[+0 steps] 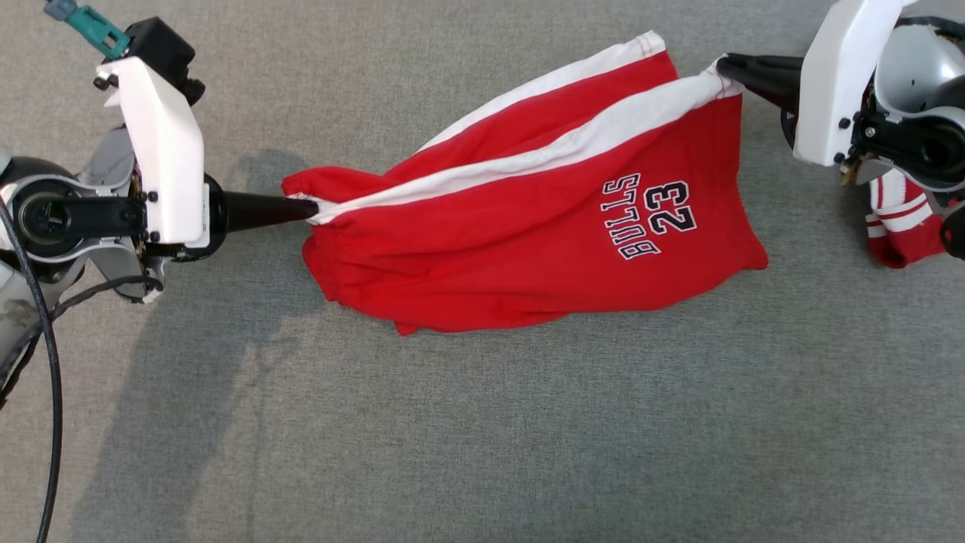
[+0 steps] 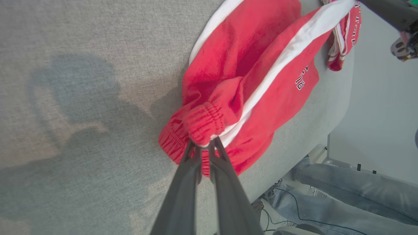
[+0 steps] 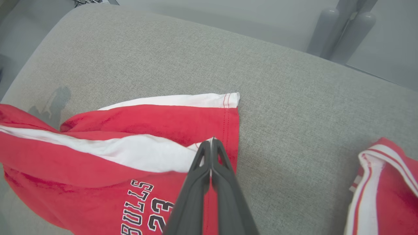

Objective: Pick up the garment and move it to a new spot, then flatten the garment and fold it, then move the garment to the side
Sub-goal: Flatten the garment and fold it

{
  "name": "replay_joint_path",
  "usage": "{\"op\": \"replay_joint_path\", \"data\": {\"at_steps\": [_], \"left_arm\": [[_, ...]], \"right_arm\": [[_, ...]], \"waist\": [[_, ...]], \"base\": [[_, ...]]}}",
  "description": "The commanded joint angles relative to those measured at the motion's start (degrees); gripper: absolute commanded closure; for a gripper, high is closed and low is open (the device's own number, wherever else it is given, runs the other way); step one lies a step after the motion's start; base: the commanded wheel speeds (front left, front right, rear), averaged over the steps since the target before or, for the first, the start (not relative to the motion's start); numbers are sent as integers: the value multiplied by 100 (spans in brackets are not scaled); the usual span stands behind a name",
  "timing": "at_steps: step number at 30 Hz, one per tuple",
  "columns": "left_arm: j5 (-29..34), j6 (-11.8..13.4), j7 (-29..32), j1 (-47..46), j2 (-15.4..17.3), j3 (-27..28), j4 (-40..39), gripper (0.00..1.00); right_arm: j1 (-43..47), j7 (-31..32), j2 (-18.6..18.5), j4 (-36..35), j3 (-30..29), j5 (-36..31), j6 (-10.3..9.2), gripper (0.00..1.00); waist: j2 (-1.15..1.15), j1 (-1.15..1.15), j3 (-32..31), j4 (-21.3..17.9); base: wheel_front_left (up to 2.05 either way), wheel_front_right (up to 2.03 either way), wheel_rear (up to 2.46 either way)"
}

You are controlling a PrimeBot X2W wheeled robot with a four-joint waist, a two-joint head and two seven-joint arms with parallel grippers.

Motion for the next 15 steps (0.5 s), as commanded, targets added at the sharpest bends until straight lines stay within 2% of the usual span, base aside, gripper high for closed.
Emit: {"op": "replay_joint_path", "data": {"at_steps": [1,10,15], "left_arm": [[-35,-26,11,-106,-14,44,83,100],[-23,19,123,-476,-342,86,532,100],[64,47,163,-648,-409,65,697,100]], "right_arm": [[-106,-90,-9,70,44,1,3,100],[-674,-766,-14,528,518,29,3,100],[-905,-1145,45,783,796,98,3,100]], "waist": [[0,0,92,50],[0,0,414,148],[0,0,499,171]], "base": [[0,0,0],[0,0,0],[0,0,0]]}}
